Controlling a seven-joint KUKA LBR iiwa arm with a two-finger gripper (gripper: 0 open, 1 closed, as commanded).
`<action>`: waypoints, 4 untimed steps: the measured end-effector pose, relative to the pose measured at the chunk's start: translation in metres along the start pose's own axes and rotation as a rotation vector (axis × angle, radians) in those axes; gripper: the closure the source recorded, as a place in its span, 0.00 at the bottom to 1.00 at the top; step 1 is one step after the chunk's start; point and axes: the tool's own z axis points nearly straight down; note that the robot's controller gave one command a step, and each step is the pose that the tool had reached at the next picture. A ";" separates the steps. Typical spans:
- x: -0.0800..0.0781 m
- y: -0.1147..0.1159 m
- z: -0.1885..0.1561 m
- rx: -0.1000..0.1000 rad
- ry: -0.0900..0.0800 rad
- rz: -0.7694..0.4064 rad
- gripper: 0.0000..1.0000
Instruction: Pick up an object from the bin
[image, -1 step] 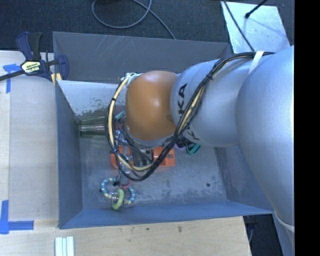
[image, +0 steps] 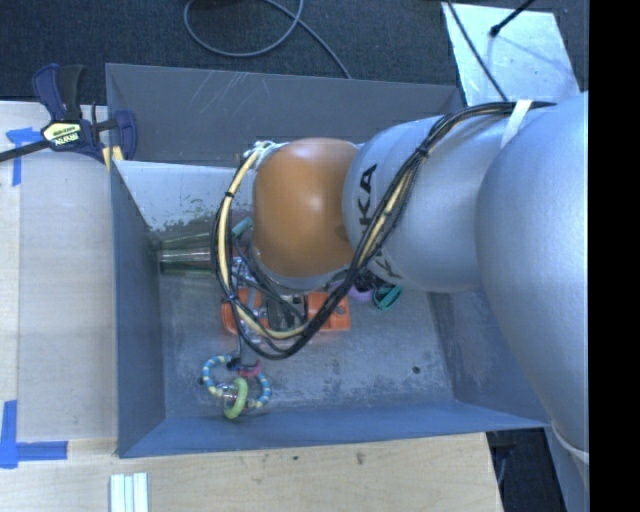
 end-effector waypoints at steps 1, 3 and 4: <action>-0.001 -0.014 0.018 -0.003 -0.005 -0.076 0.00; -0.038 -0.065 0.052 -0.001 -0.003 -0.157 1.00; -0.039 -0.063 -0.068 -0.001 -0.006 -0.159 1.00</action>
Offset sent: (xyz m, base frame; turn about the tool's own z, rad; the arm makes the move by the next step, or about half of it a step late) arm 0.0374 -0.0640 -0.0517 -0.1584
